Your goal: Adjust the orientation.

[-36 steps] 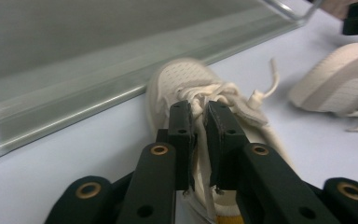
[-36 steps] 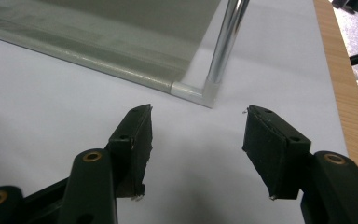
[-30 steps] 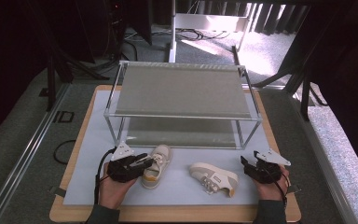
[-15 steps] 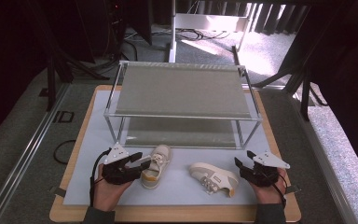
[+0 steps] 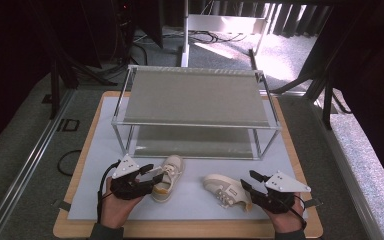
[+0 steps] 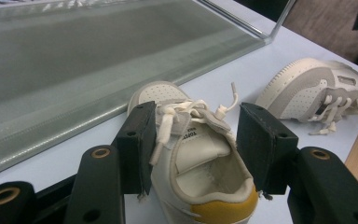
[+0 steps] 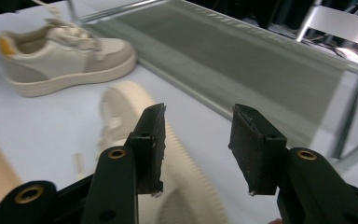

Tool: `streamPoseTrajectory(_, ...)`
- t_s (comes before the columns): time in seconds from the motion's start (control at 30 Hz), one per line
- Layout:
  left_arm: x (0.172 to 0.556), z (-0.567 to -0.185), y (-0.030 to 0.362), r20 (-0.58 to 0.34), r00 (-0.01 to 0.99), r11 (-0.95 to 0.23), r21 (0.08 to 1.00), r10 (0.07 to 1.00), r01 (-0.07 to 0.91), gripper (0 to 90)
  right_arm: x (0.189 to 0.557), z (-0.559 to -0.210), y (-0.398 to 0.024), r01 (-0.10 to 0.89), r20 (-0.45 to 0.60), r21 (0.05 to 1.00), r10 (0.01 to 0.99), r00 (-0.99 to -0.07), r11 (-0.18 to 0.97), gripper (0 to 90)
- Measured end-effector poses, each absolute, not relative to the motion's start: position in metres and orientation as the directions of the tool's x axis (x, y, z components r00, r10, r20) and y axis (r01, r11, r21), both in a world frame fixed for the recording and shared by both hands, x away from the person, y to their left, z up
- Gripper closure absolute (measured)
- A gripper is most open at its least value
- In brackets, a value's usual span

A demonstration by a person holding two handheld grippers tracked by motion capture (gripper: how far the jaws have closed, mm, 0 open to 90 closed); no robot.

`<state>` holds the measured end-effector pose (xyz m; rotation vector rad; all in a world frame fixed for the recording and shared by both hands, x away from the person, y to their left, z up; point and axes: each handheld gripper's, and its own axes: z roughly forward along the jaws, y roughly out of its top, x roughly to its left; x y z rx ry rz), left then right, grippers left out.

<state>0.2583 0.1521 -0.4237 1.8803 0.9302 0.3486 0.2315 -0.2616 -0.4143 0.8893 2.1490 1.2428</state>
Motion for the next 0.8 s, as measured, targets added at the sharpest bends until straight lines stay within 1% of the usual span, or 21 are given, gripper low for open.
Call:
streamPoseTrajectory(0.27,0.257,-0.424,0.152,-0.149,0.664,-0.234,0.861,0.732,0.451,47.2,0.220,-0.423,-0.253,0.275,-0.094,0.871,0.688,-0.720,0.406,57.9)
streamPoseTrajectory(0.47,0.257,-0.423,0.154,-0.151,0.661,-0.228,0.863,0.735,0.451,47.2,0.215,-0.431,-0.247,0.266,-0.100,0.860,0.656,-0.748,0.435,62.4)
streamPoseTrajectory(0.7,0.257,-0.424,0.154,-0.154,0.660,-0.227,0.861,0.735,0.454,47.1,0.215,-0.439,-0.247,0.283,-0.103,0.838,0.645,-0.757,0.466,60.3)
streamPoseTrajectory(0.8,0.257,-0.425,0.153,-0.157,0.659,-0.228,0.859,0.735,0.459,47.0,0.216,-0.440,-0.249,0.281,-0.094,0.842,0.639,-0.764,0.460,59.7)
